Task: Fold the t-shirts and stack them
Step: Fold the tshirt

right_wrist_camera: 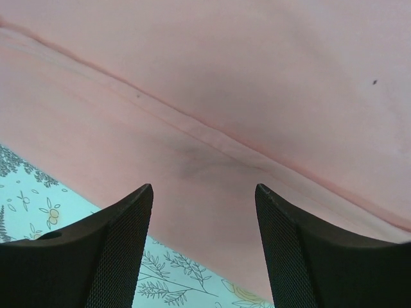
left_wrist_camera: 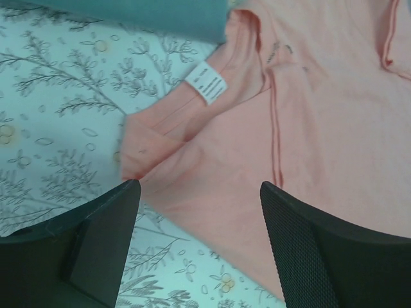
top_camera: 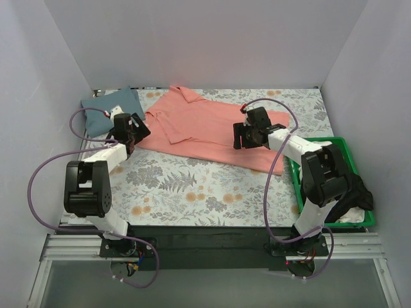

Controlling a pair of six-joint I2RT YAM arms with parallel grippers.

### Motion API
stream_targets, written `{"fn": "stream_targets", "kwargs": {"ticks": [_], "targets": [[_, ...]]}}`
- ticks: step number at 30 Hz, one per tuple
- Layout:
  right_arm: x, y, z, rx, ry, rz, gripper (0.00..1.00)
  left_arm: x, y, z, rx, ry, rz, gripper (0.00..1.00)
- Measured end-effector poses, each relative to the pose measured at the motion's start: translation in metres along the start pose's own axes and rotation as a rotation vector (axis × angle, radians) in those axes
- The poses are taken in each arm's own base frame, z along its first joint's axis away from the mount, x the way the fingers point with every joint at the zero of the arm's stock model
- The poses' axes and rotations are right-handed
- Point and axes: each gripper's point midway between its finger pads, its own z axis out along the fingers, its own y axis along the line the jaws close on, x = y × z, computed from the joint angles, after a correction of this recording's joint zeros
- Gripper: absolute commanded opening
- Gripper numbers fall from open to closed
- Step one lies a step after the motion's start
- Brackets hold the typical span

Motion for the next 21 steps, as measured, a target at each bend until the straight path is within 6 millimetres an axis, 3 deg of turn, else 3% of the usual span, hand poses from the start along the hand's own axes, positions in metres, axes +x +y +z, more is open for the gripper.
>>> {"fn": "stream_targets", "kwargs": {"ticks": [6,16,21], "targets": [[0.02,0.002,0.014,-0.023,0.058,0.009,0.7,0.0,0.024,-0.016,-0.067,-0.025,-0.001,0.65],[0.02,0.001,0.017,-0.019,0.051,0.012,0.7,0.003,0.048,-0.012,-0.124,0.0,-0.017,0.58],[0.033,-0.003,0.019,-0.008,0.071,0.015,0.7,0.008,0.057,-0.013,-0.143,0.012,-0.022,0.58]]}}
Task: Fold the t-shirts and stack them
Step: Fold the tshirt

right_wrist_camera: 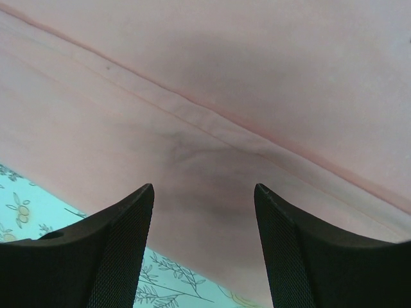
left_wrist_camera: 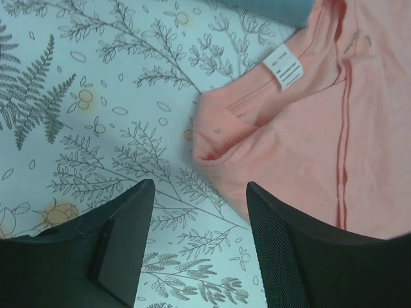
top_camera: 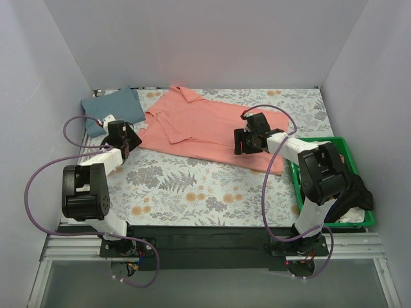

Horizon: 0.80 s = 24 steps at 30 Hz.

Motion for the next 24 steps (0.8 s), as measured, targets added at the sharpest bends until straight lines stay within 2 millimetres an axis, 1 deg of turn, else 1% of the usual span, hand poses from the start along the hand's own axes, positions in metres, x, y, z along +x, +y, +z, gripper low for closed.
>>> {"fn": "stream_targets", "kwargs": {"ticks": [3,5,9,13,16,20,24], "targets": [[0.011,-0.006,0.003,0.026,0.016,0.003,0.7,0.014,0.01,0.0,-0.019,0.031,0.003,0.56],[0.017,-0.01,0.004,0.041,0.029,0.004,0.7,0.024,0.016,-0.001,-0.029,0.058,0.005,0.53],[0.02,-0.013,0.004,0.053,0.033,0.005,0.7,0.035,0.024,-0.002,-0.038,0.09,0.002,0.52],[0.021,-0.014,0.004,0.059,0.032,0.005,0.69,0.035,0.022,0.0,-0.028,0.09,-0.005,0.48],[0.022,-0.015,0.003,0.064,0.027,0.005,0.69,0.039,0.022,0.005,-0.022,0.099,-0.008,0.47],[0.029,-0.016,-0.009,0.065,0.025,0.003,0.69,0.044,0.023,0.008,-0.023,0.115,-0.007,0.47],[0.025,-0.012,-0.017,0.055,0.002,0.0,0.69,0.038,0.018,0.009,-0.009,0.099,-0.01,0.46]]}}
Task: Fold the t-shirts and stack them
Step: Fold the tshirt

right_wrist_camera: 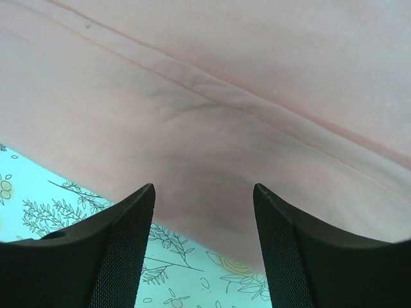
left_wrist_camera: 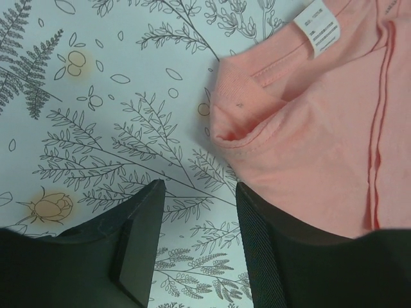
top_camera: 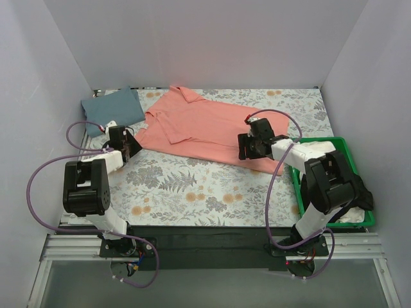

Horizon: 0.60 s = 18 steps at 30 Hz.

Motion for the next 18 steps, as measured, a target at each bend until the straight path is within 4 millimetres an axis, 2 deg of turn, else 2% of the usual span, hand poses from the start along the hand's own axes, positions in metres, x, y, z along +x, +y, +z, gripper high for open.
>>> {"fn": "stream_targets", "kwargs": {"ticks": [9,12,18], "targets": [[0.007,0.004,0.006,-0.02,0.021,0.002,0.69,-0.006,-0.006,0.01,0.013,-0.012,-0.005,0.36],[0.014,0.003,0.009,-0.018,0.037,0.003,0.69,-0.004,-0.005,0.014,0.01,-0.007,-0.006,0.35],[0.013,0.003,0.011,-0.018,0.031,0.003,0.69,-0.008,-0.007,0.022,0.01,-0.011,-0.012,0.31]]}}
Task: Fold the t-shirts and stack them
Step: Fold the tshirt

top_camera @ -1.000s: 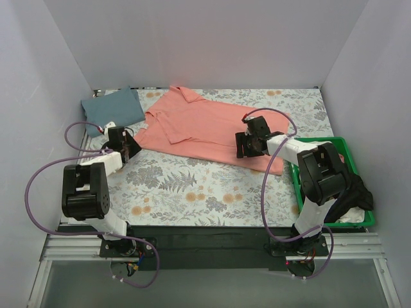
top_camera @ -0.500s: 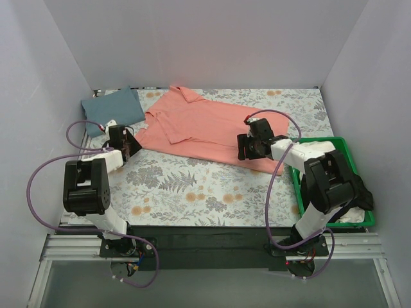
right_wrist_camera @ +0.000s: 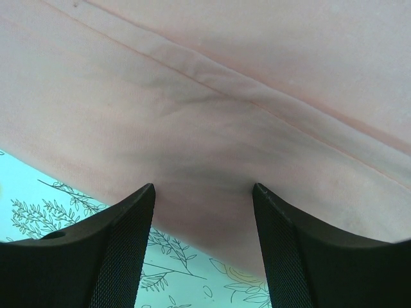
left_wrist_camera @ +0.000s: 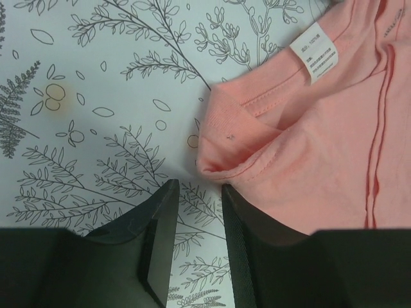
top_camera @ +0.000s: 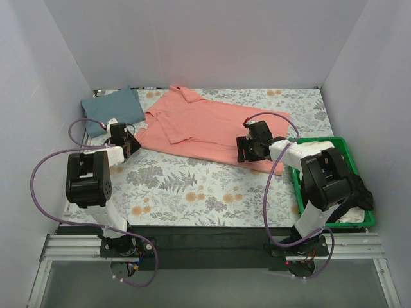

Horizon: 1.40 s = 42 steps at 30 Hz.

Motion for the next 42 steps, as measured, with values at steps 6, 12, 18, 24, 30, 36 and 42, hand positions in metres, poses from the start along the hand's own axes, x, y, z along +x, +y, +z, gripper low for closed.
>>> {"fn": "stream_targets", "kwargs": {"ticks": [6,12,18,24,30,36,42], "targets": [[-0.002,0.0,0.002,0.0,-0.007,0.0,0.69,-0.007,-0.003,0.008,0.005,-0.009,-0.01,0.27],[-0.004,0.0,0.004,0.001,-0.018,-0.001,0.69,-0.008,-0.005,0.012,0.005,-0.012,-0.011,0.22],[-0.006,0.0,0.005,0.002,-0.027,-0.001,0.68,-0.007,-0.004,0.014,0.003,-0.008,-0.011,0.03],[-0.006,-0.004,0.006,0.02,-0.036,-0.001,0.64,-0.008,-0.003,0.015,-0.004,-0.01,-0.002,0.0],[-0.006,-0.006,0.007,0.029,-0.05,0.006,0.63,-0.008,-0.001,0.013,-0.014,-0.008,0.026,0.0],[-0.004,-0.008,0.006,0.033,-0.07,0.014,0.63,-0.009,0.002,-0.002,-0.008,-0.017,0.044,0.0],[0.0,-0.01,0.003,0.036,-0.087,0.015,0.63,-0.009,0.004,-0.023,0.005,-0.032,0.046,0.0]]}}
